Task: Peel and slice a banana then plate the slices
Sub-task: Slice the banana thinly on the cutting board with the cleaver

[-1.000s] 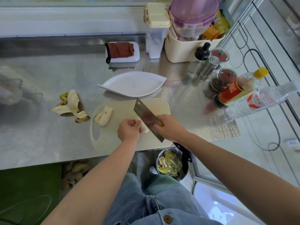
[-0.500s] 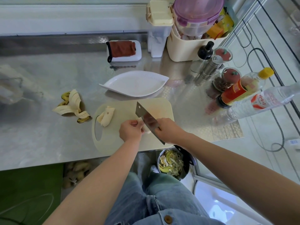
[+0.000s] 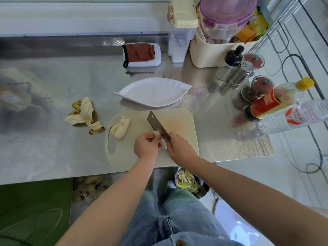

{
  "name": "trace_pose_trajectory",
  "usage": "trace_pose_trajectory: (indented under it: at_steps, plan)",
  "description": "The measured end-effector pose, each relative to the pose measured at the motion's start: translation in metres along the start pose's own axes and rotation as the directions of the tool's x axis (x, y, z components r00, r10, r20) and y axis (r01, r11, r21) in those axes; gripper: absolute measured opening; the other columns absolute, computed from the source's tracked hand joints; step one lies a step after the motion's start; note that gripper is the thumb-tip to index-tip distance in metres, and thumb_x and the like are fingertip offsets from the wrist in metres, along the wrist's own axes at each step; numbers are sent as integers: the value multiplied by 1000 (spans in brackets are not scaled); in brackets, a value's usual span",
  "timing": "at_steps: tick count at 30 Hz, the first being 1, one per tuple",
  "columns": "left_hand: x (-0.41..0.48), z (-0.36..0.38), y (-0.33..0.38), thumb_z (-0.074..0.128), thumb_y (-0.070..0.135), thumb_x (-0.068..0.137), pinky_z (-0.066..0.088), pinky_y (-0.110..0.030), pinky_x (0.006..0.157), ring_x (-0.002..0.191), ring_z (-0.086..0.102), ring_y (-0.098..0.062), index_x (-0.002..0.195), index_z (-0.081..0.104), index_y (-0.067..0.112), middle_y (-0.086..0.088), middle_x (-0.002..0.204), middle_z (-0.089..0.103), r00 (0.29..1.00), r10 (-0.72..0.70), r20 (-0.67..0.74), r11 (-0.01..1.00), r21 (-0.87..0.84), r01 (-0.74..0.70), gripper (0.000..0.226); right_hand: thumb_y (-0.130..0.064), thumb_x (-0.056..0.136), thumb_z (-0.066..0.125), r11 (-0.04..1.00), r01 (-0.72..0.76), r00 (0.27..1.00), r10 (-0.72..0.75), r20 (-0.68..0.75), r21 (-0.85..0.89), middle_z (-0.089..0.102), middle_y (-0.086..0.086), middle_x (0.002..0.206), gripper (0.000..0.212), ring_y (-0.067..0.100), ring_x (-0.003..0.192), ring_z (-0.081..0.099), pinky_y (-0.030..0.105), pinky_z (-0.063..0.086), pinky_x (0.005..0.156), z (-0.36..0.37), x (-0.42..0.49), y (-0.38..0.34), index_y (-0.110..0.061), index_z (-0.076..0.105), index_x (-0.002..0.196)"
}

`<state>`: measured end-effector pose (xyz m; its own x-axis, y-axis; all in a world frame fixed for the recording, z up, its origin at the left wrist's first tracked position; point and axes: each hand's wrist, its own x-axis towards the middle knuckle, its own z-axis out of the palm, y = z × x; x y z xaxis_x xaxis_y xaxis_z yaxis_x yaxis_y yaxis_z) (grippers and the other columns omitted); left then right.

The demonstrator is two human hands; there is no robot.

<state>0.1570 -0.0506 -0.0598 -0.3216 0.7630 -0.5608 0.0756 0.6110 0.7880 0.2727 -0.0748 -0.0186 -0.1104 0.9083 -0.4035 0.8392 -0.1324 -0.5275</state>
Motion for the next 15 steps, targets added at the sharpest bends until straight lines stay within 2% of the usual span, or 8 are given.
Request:
trace_pose_trajectory:
  at_steps: [4, 6, 9, 11, 13, 15]
  plan:
    - [2, 0, 2, 81, 17, 74, 60, -44, 71, 73, 70, -27, 69, 63, 20, -5, 77, 69, 1000, 3, 6, 999, 45, -4, 19, -20, 98, 39, 999, -19, 1000, 19, -18, -37, 45, 7, 90, 10, 33, 72, 51, 36, 36, 60, -4, 0, 4, -10, 37, 101]
    - [2, 1, 4, 81, 15, 74, 60, -44, 70, 74, 70, -28, 69, 61, 19, -5, 78, 68, 1000, -4, 8, 999, 46, 4, 20, -19, 96, 41, 1000, -13, 1000, 12, -12, -9, 47, 9, 89, 8, 32, 71, 50, 36, 37, 61, -6, 3, 6, -12, 37, 98]
    - [2, 0, 6, 81, 15, 74, 61, -43, 68, 75, 70, -27, 74, 63, 15, -7, 81, 69, 999, -27, 18, 998, 52, 26, 18, -17, 93, 44, 998, 18, 999, -15, -35, 64, 48, 7, 85, 11, 27, 71, 47, 34, 34, 62, -13, 5, 6, -14, 36, 88]
    - [5, 0, 4, 83, 20, 72, 60, -44, 68, 73, 71, -27, 75, 65, 13, -7, 80, 71, 999, -30, 21, 998, 63, 29, 19, -15, 92, 48, 988, 46, 994, -30, -106, 145, 49, 6, 80, 13, 25, 70, 46, 33, 33, 61, -22, 5, 7, -12, 38, 84]
    - [7, 0, 3, 84, 29, 69, 60, -43, 71, 72, 71, -25, 74, 67, 17, -1, 78, 72, 1000, -20, 16, 992, 122, 18, 21, -13, 91, 50, 971, 55, 984, -13, -176, 234, 49, 5, 74, 15, 22, 66, 46, 34, 34, 58, -33, 4, 10, -11, 41, 79]
    - [4, -1, 5, 81, 35, 72, 58, -40, 75, 72, 70, -22, 76, 66, 20, 3, 79, 72, 1000, 15, 6, 977, 211, -16, 22, -15, 92, 51, 949, 18, 981, 43, -188, 314, 44, 0, 65, 22, 15, 59, 41, 26, 32, 53, -44, 3, 16, -11, 42, 71]
